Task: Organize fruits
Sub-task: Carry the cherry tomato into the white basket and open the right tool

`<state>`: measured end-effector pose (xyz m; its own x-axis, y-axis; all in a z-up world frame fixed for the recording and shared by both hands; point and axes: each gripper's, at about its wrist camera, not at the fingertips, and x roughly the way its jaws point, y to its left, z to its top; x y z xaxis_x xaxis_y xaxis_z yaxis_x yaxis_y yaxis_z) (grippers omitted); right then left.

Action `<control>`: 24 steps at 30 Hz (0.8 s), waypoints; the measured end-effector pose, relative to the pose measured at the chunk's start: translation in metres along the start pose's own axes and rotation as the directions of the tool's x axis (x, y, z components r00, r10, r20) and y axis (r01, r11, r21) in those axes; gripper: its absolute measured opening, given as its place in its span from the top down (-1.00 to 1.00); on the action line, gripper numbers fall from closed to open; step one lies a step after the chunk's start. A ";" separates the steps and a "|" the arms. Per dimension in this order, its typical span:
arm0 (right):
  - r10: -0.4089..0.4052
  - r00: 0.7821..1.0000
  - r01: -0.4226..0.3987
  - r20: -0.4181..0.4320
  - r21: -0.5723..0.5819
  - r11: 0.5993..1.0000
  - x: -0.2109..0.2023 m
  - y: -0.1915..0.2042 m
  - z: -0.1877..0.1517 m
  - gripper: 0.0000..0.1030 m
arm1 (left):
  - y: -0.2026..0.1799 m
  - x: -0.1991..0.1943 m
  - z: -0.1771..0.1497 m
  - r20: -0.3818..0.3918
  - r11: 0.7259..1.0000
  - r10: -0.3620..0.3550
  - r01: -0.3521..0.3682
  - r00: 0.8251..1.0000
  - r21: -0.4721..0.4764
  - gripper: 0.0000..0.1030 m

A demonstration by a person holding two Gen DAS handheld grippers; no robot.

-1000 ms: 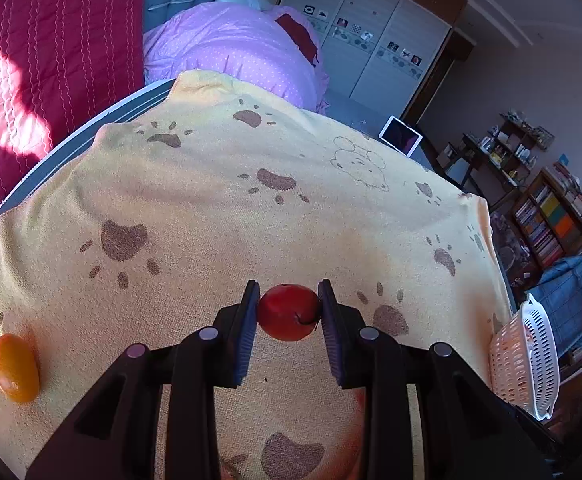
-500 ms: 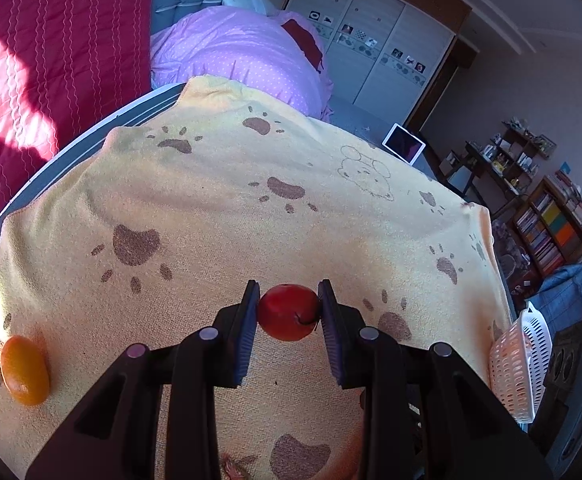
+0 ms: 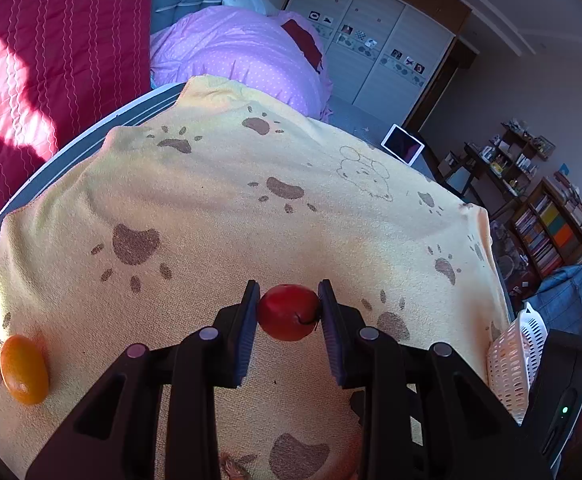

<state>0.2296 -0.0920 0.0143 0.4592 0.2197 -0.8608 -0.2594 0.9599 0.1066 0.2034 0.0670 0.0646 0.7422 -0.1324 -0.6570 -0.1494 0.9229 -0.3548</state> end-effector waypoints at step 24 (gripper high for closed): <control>-0.050 0.963 -0.010 0.263 0.220 0.975 -0.102 -0.079 -0.004 0.38 | -0.004 -0.002 -0.002 0.003 0.999 -0.031 0.031 0.999 0.018 0.41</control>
<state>0.1996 -0.1912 0.0920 0.6791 0.2098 -0.7035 -0.0708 0.9725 0.2217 0.2012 0.0626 0.0661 0.7487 -0.1601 -0.6432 -0.1144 0.9246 -0.3633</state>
